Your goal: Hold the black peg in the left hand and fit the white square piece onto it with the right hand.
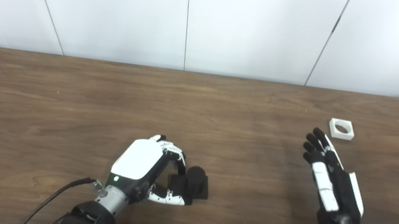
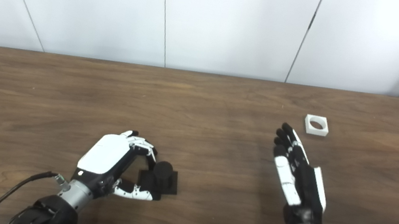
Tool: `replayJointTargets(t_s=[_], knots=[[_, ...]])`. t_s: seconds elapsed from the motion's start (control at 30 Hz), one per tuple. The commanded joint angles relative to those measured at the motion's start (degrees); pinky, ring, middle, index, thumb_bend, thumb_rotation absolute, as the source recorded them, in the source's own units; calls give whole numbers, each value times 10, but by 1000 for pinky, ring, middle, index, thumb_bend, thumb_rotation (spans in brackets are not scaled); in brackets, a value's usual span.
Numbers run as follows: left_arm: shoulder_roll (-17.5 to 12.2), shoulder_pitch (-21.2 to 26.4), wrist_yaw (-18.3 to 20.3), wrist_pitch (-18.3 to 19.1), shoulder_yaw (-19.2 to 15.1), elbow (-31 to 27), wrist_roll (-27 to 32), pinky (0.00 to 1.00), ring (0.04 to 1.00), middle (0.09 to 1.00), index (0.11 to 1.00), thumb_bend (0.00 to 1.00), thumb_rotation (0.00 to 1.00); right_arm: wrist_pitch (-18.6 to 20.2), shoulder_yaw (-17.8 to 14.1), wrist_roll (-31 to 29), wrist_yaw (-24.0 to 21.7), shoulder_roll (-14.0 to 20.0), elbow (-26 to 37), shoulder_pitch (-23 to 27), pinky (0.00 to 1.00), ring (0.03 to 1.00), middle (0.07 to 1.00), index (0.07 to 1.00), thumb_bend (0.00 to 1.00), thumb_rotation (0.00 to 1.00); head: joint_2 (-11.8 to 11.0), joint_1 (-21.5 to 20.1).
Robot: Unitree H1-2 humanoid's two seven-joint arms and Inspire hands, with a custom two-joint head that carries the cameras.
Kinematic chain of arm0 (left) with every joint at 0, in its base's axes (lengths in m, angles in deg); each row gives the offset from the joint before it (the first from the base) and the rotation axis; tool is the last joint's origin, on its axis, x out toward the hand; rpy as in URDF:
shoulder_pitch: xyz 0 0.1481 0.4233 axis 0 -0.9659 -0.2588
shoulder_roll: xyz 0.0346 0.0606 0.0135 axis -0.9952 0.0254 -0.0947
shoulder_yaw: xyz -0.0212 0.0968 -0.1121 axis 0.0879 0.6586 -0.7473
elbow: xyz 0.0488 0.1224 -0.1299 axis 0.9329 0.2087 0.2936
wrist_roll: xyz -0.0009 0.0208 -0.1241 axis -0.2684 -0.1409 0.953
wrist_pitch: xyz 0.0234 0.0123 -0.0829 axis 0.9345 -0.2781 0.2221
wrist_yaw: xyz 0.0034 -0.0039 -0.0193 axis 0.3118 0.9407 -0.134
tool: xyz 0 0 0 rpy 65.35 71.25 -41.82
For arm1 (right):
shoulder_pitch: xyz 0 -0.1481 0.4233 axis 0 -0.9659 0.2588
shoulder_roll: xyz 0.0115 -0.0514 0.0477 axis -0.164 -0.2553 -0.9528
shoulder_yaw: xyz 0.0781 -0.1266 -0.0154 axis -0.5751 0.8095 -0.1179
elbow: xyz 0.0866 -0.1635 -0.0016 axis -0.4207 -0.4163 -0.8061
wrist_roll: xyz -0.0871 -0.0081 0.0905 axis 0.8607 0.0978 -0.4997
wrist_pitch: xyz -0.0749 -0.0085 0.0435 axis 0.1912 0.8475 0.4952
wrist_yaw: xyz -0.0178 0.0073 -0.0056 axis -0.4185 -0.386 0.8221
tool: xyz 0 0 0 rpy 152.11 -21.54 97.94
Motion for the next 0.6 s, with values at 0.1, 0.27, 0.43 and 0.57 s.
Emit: replayJointTargets(t_s=[0.1, 0.27, 0.43, 0.57], knots=[[8, -9, 6, -22, 8, -6, -4, 932, 805, 727, 483, 524, 53, 6, -7, 52, 19, 4, 29, 27, 850, 883, 860, 792, 578, 488, 4, -7], [4, -14, 8, -33, 6, -4, -1, 926, 800, 727, 483, 524, 54, 22, -19, 67, 18, 15, 24, 56, 910, 909, 866, 742, 633, 330, 7, -40], [2, -18, 23, -29, 2, -10, -3, 924, 803, 730, 484, 524, 55, 45, -28, 106, 13, 58, 3, 103, 933, 923, 879, 716, 707, 255, 5, -67], [1, -20, 27, -30, -2, -12, -3, 918, 799, 730, 484, 523, 53, 72, -16, 166, 4, 108, -17, 142, 946, 928, 882, 700, 757, 266, 0, -98]])
